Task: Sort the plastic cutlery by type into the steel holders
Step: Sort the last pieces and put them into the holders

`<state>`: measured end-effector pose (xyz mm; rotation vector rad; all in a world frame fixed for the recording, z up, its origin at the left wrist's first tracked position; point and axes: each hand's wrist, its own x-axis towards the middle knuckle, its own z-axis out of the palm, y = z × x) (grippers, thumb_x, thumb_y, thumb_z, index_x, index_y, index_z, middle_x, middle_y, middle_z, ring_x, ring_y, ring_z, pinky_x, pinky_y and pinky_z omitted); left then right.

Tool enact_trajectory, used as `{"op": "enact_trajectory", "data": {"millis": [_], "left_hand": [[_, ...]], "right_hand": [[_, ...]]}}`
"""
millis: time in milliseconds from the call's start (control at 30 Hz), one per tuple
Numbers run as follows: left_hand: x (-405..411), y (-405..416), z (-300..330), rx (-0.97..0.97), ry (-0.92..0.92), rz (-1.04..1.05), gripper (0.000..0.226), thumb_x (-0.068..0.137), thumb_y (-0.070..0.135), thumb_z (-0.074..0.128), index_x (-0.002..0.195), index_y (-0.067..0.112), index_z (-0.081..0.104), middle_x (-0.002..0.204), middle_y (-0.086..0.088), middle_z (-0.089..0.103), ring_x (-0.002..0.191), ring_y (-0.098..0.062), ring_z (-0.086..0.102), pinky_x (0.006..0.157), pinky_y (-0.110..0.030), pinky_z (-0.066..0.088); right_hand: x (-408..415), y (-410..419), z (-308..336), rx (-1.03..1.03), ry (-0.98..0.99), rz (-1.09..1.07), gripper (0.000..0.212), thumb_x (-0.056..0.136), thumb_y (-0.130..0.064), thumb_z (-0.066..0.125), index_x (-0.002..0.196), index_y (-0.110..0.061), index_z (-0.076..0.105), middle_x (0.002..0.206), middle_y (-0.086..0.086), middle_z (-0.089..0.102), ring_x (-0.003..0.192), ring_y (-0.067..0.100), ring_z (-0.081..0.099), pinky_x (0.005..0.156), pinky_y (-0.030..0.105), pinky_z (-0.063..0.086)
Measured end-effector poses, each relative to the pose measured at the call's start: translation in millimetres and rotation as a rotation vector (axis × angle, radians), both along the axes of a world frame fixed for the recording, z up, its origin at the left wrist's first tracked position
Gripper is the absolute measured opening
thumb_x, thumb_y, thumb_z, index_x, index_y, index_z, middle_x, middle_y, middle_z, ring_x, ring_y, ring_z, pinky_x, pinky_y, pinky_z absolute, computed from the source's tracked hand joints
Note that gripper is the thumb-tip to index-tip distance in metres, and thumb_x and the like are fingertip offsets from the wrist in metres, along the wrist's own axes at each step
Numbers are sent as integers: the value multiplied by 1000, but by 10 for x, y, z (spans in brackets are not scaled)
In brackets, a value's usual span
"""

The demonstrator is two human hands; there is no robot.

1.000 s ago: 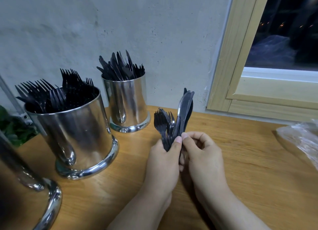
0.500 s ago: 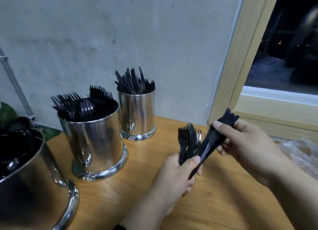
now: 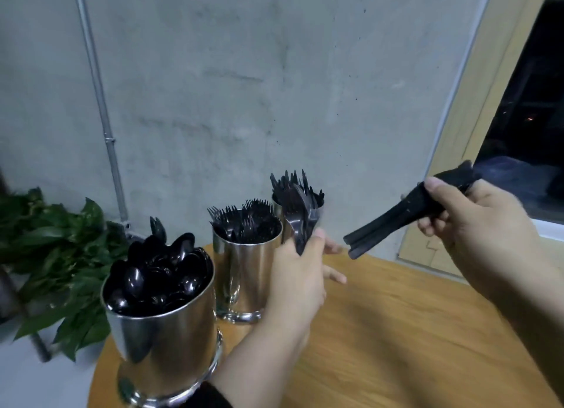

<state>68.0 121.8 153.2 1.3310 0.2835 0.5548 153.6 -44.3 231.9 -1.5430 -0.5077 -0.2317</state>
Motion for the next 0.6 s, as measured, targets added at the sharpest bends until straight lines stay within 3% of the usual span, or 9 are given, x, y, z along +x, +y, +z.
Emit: {"op": "enact_trajectory", "data": {"millis": [67, 167, 367, 467, 600], "left_hand": [[-31, 191, 175, 7, -21, 79, 33, 106, 31, 53, 91, 5, 67, 63, -3, 58, 42, -13, 45, 39, -21, 28], [-49, 450, 381, 16, -25, 93, 32, 103, 35, 59, 82, 14, 67, 52, 6, 40, 39, -11, 32, 42, -21, 26], [54, 686, 384, -16, -27, 77, 25, 103, 31, 60, 91, 11, 65, 52, 9, 35, 42, -10, 26, 39, -21, 23], [123, 718, 330, -20, -4, 89, 26, 102, 33, 61, 89, 11, 66, 53, 8, 36, 45, -12, 27, 44, -24, 23], [203, 715, 264, -68, 10, 91, 26, 101, 32, 63, 84, 14, 69, 54, 7, 36, 47, -13, 27, 45, -24, 22]], "right_hand": [[28, 94, 194, -1, -64, -64, 24, 98, -30, 61, 91, -7, 66, 85, 20, 72, 61, 21, 57, 63, 33, 46], [160, 303, 344, -11, -129, -115, 20, 99, -25, 59, 86, -11, 65, 80, 17, 72, 60, 21, 59, 67, 39, 49], [816, 890, 264, -154, -122, -169, 19, 99, -27, 56, 87, -14, 63, 70, 9, 69, 59, 18, 62, 67, 42, 53], [1148, 1196, 201, -216, -108, -190, 19, 99, -29, 55, 85, -17, 60, 70, 8, 68, 60, 20, 62, 63, 37, 49], [1544, 1556, 47, -342, -93, -191, 20, 98, -29, 57, 88, -13, 61, 70, 10, 68, 64, 28, 66, 67, 40, 53]]}}
